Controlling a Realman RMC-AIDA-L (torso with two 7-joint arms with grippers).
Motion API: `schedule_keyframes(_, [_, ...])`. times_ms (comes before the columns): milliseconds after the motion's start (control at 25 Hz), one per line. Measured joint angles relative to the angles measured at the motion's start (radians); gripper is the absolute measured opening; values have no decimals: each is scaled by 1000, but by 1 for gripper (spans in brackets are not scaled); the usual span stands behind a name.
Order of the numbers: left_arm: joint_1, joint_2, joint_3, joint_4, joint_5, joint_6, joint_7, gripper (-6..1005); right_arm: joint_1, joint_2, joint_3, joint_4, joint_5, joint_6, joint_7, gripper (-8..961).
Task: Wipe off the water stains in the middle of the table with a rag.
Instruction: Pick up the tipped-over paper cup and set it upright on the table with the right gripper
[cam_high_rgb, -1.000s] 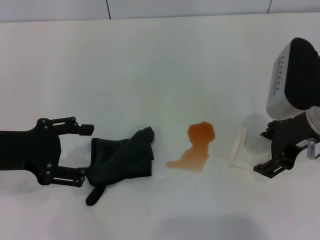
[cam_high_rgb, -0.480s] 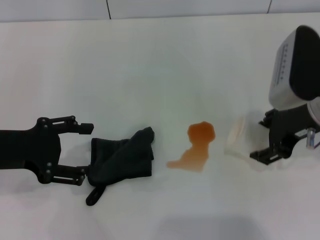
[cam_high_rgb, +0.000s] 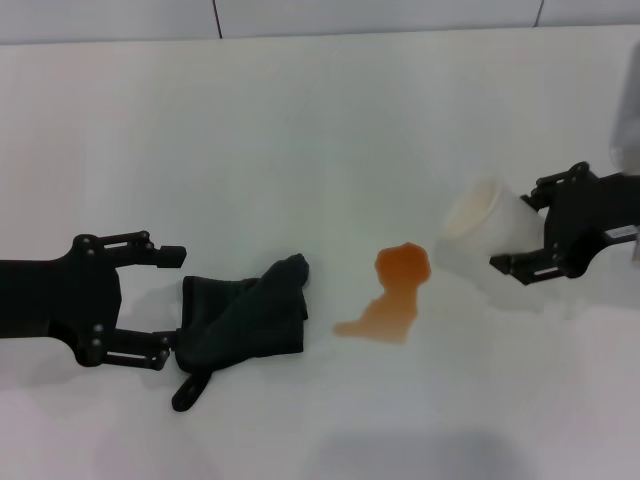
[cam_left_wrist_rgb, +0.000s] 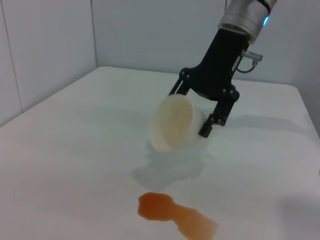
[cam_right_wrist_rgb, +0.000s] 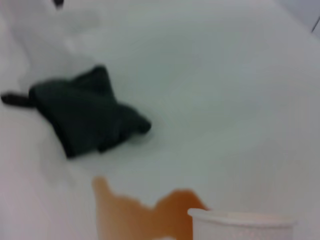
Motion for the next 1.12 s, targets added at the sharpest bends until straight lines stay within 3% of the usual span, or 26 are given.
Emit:
schedule_keyframes(360, [6, 0, 0, 0, 1, -7, 10, 890, -86, -2, 43, 143, 214, 154, -212, 693])
schedule_keyframes(800, [7, -2, -1, 0, 1, -12, 11, 889, -91, -2, 88, 435, 516, 290, -537, 693])
schedule_keyframes(1120, [2, -1, -1, -22, 1, -21, 14, 890, -82, -2, 120, 616, 649, 337, -707, 692])
